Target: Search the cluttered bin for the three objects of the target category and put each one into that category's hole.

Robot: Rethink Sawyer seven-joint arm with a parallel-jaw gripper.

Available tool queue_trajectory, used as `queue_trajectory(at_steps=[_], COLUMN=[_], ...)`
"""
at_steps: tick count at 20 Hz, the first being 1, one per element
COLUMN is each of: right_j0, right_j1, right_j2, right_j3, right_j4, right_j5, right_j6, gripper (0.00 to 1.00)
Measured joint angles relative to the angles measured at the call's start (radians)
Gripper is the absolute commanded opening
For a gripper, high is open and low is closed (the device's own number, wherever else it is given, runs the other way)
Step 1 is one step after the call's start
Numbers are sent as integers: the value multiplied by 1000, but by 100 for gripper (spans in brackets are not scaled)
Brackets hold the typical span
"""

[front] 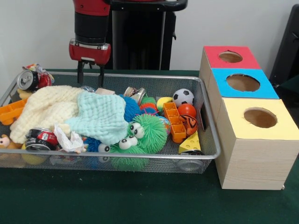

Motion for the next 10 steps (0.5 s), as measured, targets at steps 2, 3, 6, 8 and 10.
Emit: queue_trajectory(at_steps=[2,3,6,8,10], right_j0=[0,0,-4,-7,-12], right_j1=[0,0,0,0,0], right_j2=[0,0,0,0,0], right_j3=[0,0,0,0,0], right_j4=[0,0,0,0,0], right_j5=[0,0,0,0,0], right_j6=[0,0,0,0,0], gripper=[100,100,100,100,100])
